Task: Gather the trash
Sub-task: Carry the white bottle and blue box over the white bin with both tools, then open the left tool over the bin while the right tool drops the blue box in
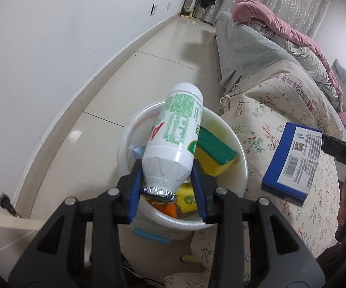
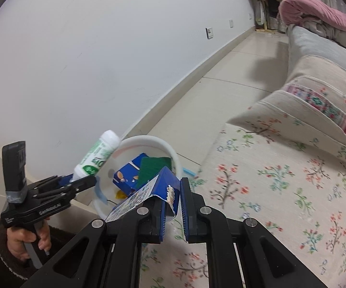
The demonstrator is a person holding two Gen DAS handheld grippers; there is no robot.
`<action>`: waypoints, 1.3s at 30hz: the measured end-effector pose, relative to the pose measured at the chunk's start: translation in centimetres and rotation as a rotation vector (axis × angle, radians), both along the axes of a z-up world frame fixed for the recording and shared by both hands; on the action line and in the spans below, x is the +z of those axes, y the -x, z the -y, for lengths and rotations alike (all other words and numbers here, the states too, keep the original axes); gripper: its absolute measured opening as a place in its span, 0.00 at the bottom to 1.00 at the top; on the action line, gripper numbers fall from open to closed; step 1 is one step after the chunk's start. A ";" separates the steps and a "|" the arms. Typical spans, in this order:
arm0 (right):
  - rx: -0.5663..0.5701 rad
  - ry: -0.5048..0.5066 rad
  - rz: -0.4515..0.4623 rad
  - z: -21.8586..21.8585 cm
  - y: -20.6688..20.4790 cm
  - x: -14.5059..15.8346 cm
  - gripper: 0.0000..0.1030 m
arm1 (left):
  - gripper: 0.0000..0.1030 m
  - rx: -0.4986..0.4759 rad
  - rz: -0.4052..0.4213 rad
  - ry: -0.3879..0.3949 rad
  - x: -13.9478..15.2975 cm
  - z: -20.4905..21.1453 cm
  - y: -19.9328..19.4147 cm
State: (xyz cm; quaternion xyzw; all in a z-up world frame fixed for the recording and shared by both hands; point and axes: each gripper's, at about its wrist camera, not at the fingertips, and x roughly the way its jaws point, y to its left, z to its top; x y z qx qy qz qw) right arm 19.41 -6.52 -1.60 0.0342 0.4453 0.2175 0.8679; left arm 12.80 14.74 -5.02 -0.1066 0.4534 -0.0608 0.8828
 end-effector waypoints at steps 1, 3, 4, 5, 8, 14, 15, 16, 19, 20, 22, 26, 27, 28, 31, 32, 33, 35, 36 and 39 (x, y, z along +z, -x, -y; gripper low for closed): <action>0.001 0.000 -0.001 -0.2 -0.1 -0.1 0.11 | 0.40 -0.006 -0.006 0.005 -0.3 -0.1 -0.3; 0.001 0.002 -0.004 -0.6 -0.3 -0.4 0.11 | 0.40 -0.006 -0.028 0.010 -0.8 -0.2 -0.8; -0.001 0.004 -0.004 -0.6 -0.4 -0.4 0.11 | 0.43 -0.011 -0.044 0.018 -1.2 -0.3 -1.1; -0.004 0.008 -0.002 -0.7 -0.4 -0.5 0.11 | 0.50 -0.010 -0.058 0.027 -1.5 -0.4 -1.3; -0.010 0.022 -0.001 -1.1 -0.7 -0.8 0.11 | 0.71 -0.013 -0.048 0.058 -1.4 -0.7 -1.1; -0.015 0.019 -0.005 -1.9 -1.1 -1.1 0.11 | 0.73 0.013 -0.055 0.088 -0.9 -1.9 -0.4; -0.014 0.019 -0.005 -2.2 -1.2 -1.2 0.11 | 0.74 0.021 -0.054 0.090 -0.8 -2.2 -0.2; -0.012 0.020 -0.006 -2.4 -1.3 -1.2 0.11 | 0.74 0.030 -0.052 0.090 -0.6 -2.4 0.1; 0.001 0.020 -0.015 -3.4 -1.5 -1.6 0.11 | 0.75 0.059 -0.045 0.090 -0.1 -3.2 1.1; 0.005 0.021 -0.014 -3.8 -1.5 -1.7 0.11 | 0.76 0.069 -0.042 0.089 0.2 -3.6 1.4; 0.013 0.026 -0.014 -4.6 -1.7 -2.0 0.11 | 0.77 0.091 -0.035 0.078 0.6 -4.1 1.9; 0.033 0.041 -0.015 -6.7 -2.2 -2.6 0.11 | 0.80 0.118 -0.024 0.049 1.3 -5.0 2.6; 0.036 0.046 -0.016 -7.1 -2.3 -2.7 0.12 | 0.81 0.123 -0.022 0.044 1.4 -5.1 2.6; 0.036 0.050 -0.019 -7.4 -2.3 -2.8 0.12 | 0.81 0.128 -0.022 0.036 1.5 -5.3 2.7; 0.053 0.081 -0.039 -8.4 -2.6 -3.2 0.34 | 0.82 0.139 -0.031 0.030 1.3 -5.5 2.8; 0.053 0.099 -0.033 -8.6 -2.6 -3.2 0.55 | 0.82 0.142 -0.033 0.033 1.2 -5.6 2.8; 0.048 0.117 -0.016 -8.7 -2.5 -3.1 0.65 | 0.82 0.143 -0.034 0.037 1.1 -5.7 2.8; 0.046 0.135 0.011 -8.7 -2.2 -2.7 0.65 | 0.82 0.140 -0.037 0.039 1.0 -5.7 2.7; 0.045 0.138 0.010 -8.6 -2.2 -2.6 0.65 | 0.82 0.138 -0.039 0.038 1.0 -5.6 2.7; 0.035 0.142 0.006 -7.8 -2.0 -2.2 0.65 | 0.82 0.124 -0.046 0.031 0.9 -5.2 2.6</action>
